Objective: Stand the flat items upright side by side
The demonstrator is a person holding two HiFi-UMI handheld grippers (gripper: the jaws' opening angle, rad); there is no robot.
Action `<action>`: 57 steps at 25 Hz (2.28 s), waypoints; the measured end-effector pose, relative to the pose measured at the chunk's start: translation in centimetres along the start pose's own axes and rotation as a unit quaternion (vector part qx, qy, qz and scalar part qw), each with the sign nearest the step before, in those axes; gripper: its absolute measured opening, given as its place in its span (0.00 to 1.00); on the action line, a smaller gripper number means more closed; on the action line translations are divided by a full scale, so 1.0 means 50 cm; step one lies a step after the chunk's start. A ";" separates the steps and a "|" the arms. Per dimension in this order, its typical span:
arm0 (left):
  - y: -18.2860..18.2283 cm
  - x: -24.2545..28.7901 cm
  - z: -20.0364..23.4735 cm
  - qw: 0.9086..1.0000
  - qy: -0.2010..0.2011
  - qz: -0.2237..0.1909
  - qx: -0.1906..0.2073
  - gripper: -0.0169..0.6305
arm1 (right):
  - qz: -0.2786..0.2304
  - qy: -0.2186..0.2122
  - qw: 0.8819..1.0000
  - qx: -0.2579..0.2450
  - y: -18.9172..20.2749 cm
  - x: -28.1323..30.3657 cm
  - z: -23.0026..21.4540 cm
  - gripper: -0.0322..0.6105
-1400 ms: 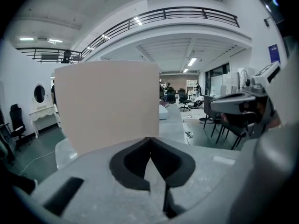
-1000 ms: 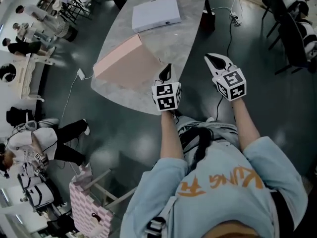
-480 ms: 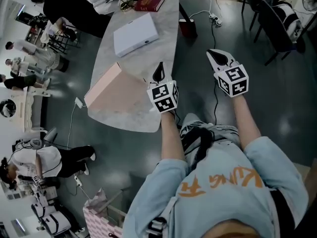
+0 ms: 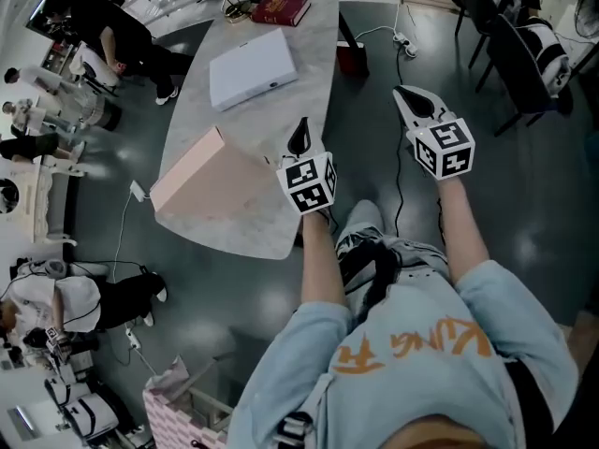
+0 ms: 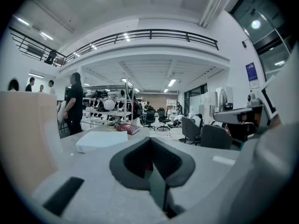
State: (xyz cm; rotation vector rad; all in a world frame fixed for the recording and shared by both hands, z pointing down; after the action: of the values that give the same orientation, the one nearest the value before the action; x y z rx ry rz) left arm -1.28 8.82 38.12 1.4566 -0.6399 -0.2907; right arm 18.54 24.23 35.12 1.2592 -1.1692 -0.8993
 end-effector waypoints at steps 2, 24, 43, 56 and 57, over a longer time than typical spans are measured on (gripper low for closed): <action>0.010 0.012 0.017 1.000 -0.014 0.004 -0.015 0.05 | 0.004 -0.006 1.000 0.000 0.001 0.022 -0.003 0.05; 0.029 0.338 0.177 0.981 -0.147 0.035 -0.118 0.05 | 0.069 -0.084 0.994 -0.030 -0.020 0.449 -0.129 0.05; 0.083 0.484 0.384 0.938 -0.268 0.057 -0.212 0.05 | 0.132 -0.202 0.967 -0.081 -0.017 0.794 -0.092 0.05; 0.095 0.416 0.456 0.902 -0.349 0.036 -0.252 0.05 | 0.134 -0.313 0.932 -0.122 -0.050 0.895 0.034 0.05; 0.101 0.412 0.461 0.897 -0.359 0.037 -0.256 0.05 | 0.135 -0.325 0.928 -0.122 -0.048 0.908 0.046 0.05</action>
State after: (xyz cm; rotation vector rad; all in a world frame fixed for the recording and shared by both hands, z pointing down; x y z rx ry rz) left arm 1.25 -20.96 47.38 0.7845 -1.1093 -0.8902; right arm 26.21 -20.41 39.52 0.5771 -1.6366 -1.2516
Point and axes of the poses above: the fingertips, and each gripper's own axes: x forward along the fingers, z to its left, y out of its underside, the point moved 8 cm from there along -x, backward along the fingers, and after that the axes turned 3 degrees about x, right-handed, at the moved point
